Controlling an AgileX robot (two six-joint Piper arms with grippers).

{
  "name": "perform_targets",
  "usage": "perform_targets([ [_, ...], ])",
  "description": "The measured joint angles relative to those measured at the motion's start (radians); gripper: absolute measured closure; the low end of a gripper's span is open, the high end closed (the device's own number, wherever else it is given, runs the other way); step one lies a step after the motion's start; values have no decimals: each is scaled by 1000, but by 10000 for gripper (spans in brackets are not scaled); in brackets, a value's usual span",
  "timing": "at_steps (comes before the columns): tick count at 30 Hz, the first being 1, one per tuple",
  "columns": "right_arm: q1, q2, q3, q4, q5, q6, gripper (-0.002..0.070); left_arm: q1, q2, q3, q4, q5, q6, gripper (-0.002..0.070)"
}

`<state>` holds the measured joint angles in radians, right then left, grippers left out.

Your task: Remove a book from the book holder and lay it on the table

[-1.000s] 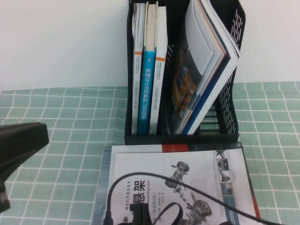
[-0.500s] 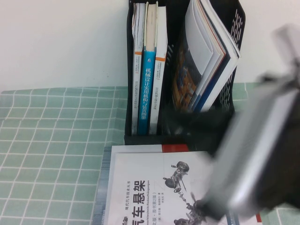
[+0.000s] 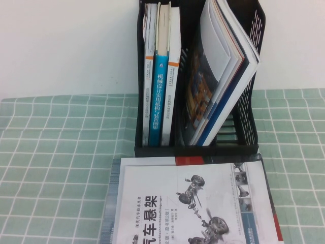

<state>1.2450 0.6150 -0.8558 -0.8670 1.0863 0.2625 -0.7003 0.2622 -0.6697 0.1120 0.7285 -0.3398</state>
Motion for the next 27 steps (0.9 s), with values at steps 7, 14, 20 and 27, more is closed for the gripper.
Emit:
perform_targets([
  [7,0,-187,214,469,-311,-196,673,0,2,216,13,-322,3,678],
  [14,0,-217,521,591,-591,-207,673,0,2,291,61,-448,13,678],
  [20,0,-219,614,610,-630,-207,673,0,2,327,62,-450,15,678],
  [27,0,-218,616,610,-610,-207,673,0,2,359,69,-444,15,678],
])
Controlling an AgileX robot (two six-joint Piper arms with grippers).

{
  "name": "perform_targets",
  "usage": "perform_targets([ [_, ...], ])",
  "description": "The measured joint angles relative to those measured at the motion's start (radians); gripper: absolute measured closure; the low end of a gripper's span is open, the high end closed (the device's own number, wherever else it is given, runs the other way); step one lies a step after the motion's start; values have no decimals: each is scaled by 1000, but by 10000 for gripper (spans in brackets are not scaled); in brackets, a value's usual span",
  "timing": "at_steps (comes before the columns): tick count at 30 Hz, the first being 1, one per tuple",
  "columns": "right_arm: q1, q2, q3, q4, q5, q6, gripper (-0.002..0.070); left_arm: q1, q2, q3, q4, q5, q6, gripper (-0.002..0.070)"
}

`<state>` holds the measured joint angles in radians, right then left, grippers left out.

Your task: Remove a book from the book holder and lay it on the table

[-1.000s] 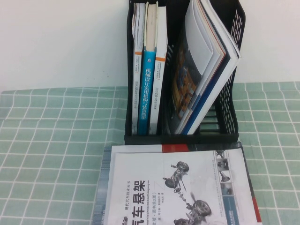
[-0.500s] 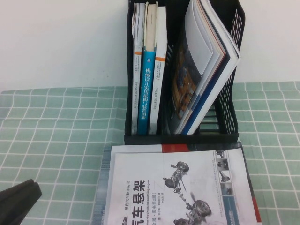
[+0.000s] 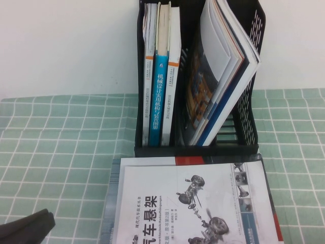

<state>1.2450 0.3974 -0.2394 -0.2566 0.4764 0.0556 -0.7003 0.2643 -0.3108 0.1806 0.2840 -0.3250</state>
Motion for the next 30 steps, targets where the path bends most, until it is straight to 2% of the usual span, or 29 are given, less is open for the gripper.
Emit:
perform_targets([
  [10,0,0,0,-2,92,0,673,0,-11,14,0,38,0,678],
  [17,0,0,0,-2,99,15,673,4,-155,14,0,42,0,678],
  [25,0,0,0,-6,95,21,673,119,-258,83,0,38,0,678],
  [30,0,0,0,-6,95,21,674,233,-258,177,0,38,0,678],
])
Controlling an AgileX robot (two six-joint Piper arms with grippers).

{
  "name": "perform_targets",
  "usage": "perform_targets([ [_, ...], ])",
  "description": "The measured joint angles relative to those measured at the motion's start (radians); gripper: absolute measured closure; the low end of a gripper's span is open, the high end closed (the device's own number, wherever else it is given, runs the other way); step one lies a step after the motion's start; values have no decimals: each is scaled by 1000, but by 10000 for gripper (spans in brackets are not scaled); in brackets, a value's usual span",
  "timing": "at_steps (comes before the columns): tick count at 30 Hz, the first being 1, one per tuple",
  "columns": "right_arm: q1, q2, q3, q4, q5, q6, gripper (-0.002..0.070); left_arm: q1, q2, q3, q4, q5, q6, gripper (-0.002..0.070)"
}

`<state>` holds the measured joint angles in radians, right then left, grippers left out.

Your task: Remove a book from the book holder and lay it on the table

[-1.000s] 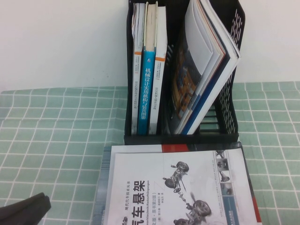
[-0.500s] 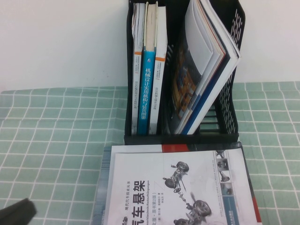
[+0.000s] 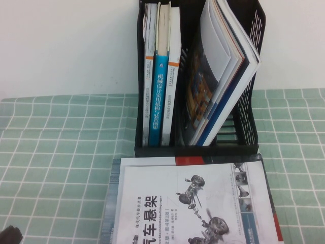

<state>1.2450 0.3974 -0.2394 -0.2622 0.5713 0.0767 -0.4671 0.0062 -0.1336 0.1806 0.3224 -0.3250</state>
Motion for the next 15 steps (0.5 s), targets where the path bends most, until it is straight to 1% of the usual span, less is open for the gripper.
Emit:
perform_targets([
  [3,0,0,0,0,0,0,675,63,-2,71,0,4,0,678],
  [5,0,0,0,0,0,0,675,87,-11,120,0,9,0,678],
  [8,0,0,0,0,-2,0,675,109,-16,153,0,30,2,678],
  [15,0,0,0,0,-2,0,675,141,-20,153,8,37,4,678],
])
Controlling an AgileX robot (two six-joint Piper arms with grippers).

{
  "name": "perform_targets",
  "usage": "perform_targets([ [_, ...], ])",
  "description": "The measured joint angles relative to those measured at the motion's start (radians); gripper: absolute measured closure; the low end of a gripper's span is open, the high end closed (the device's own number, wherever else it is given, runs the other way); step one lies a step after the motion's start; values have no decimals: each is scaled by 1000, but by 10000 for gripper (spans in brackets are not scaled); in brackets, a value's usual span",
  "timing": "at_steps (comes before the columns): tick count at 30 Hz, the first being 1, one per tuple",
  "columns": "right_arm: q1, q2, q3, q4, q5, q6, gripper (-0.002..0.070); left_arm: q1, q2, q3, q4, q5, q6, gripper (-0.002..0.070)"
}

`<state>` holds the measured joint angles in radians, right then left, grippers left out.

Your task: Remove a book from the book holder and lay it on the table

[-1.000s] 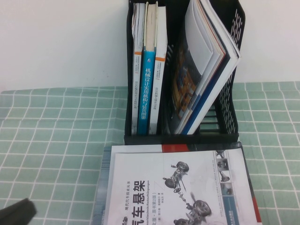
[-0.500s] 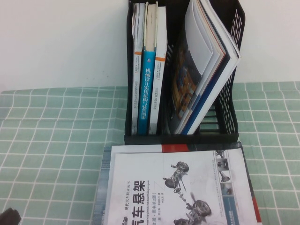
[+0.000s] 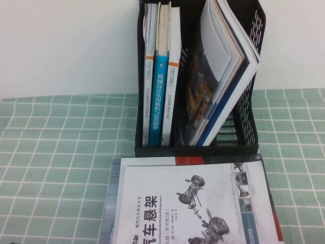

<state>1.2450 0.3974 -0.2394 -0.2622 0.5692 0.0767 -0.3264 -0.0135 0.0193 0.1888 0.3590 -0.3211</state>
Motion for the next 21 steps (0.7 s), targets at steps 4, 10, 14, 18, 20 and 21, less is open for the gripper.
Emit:
perform_targets([
  [4,0,0,0,0,0,0,675,27,0,0,4,0,0,678],
  [10,0,0,0,0,0,0,676,34,0,0,6,0,-20,678],
  [14,0,0,0,0,0,0,676,38,0,0,3,0,-36,678],
  [18,0,0,0,0,0,0,677,65,0,0,-24,0,-119,678],
  [20,0,0,0,0,0,0,677,89,0,0,-33,0,-138,678],
  [21,0,0,0,0,0,0,677,101,0,0,-39,0,-143,678],
])
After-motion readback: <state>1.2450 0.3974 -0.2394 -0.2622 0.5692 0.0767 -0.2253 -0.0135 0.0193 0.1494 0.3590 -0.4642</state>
